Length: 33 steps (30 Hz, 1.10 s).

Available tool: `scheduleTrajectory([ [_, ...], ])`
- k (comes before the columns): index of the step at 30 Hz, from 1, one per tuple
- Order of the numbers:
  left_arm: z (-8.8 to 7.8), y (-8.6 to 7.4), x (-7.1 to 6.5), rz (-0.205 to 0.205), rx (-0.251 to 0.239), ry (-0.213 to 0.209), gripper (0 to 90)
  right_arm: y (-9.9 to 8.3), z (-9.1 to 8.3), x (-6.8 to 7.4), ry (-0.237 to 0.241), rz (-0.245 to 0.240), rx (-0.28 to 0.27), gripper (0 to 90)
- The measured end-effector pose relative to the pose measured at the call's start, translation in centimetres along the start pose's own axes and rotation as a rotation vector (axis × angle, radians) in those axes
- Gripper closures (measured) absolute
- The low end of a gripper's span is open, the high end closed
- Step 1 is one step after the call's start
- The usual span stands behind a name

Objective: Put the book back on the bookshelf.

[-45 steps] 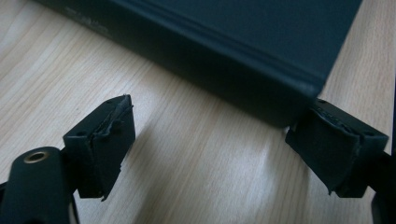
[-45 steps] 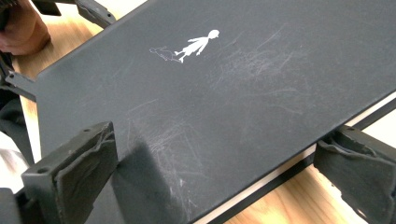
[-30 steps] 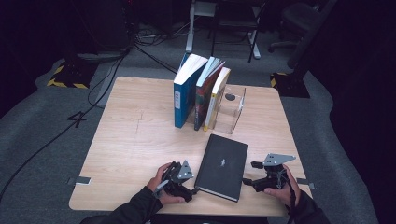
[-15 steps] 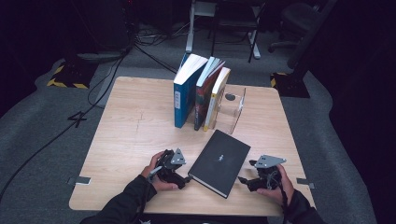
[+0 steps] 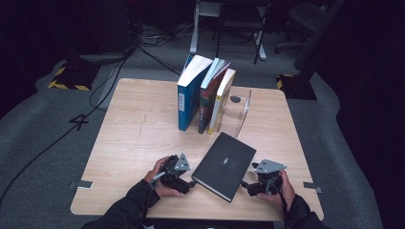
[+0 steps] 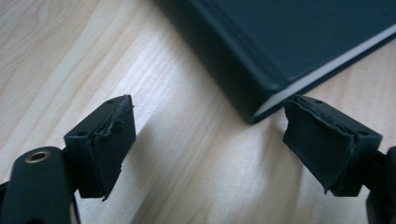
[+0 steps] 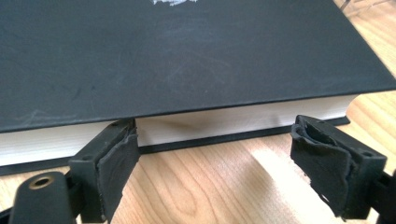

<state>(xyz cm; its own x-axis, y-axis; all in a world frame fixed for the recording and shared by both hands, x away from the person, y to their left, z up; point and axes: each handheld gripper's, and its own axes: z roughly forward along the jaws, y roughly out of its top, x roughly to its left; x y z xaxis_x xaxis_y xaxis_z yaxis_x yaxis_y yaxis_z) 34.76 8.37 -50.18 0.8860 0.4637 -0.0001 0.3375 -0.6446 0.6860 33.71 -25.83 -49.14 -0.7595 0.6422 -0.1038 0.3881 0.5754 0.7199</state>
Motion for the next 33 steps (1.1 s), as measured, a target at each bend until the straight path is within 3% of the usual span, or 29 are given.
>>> scheduleTrajectory([
  [9,-0.9,0.6,-0.9,0.026,-0.045,-0.019,17.6,0.7,0.1,0.5,-0.012,-0.016,-0.014,15.6],
  [15,-1.8,1.3,-1.9,0.058,-0.103,-0.028,18.1,1.4,0.1,0.8,-0.015,-0.017,-0.041,15.6],
  [17,-1.8,1.5,-2.2,0.073,-0.105,-0.008,16.2,1.7,0.1,0.9,-0.014,-0.015,-0.051,15.6],
  [18,-1.7,1.6,-2.2,0.075,-0.11,-0.02,17.6,1.8,0.1,0.9,-0.017,-0.022,-0.054,15.6],
  [23,-1.7,1.7,-2.3,0.088,-0.102,0.012,16.2,2.6,0.1,1.1,-0.028,-0.018,-0.081,15.3],
  [26,-1.8,1.9,-2.3,0.09,-0.11,0.003,18.2,2.9,0.1,1.1,-0.028,-0.007,-0.095,15.5],
  [33,-1.4,2.5,-2.8,0.129,-0.106,0.037,15.9,4.1,0.1,1.3,-0.05,-0.005,-0.123,15.4],
])
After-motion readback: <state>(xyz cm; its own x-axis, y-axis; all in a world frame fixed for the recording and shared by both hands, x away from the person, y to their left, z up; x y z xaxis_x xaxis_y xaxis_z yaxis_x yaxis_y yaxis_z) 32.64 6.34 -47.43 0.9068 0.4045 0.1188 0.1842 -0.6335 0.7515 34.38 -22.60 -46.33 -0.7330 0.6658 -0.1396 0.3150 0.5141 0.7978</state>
